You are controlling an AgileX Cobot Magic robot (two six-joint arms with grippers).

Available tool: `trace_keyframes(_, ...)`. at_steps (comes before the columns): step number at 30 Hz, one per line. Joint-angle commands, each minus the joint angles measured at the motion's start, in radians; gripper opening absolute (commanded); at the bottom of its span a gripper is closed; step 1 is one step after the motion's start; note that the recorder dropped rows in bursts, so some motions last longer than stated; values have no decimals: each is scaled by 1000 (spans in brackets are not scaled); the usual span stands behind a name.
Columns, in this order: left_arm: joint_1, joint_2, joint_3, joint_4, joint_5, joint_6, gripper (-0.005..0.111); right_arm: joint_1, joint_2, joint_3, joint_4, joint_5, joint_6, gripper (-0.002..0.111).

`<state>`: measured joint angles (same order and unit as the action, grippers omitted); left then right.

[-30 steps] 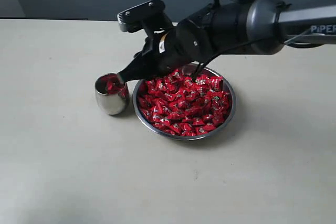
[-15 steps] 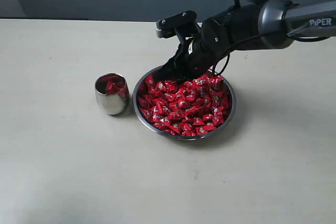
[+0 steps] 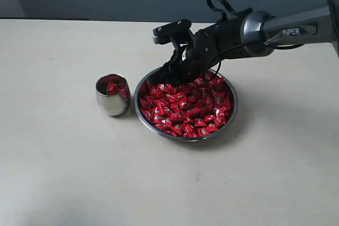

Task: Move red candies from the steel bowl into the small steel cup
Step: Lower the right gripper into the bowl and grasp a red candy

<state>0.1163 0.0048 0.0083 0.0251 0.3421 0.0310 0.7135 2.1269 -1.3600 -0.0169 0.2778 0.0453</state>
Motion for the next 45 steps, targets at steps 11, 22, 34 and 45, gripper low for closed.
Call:
trace_keyframes(11,-8,-5,-8,2,-5,-2,0,33,7,-11,-1,-25,-67,31)
trace_keyframes(22,-8,-5,-8,2,-5,-2,0,20,14,-11,-65,-2,-77,29)
trace_keyframes(34,-8,-5,-8,2,-5,-2,0,20,-4,-11,-143,77,-75,-1)
trace_keyframes(45,-8,-5,-8,2,-5,-2,0,27,-120,-11,-133,116,-73,-1)
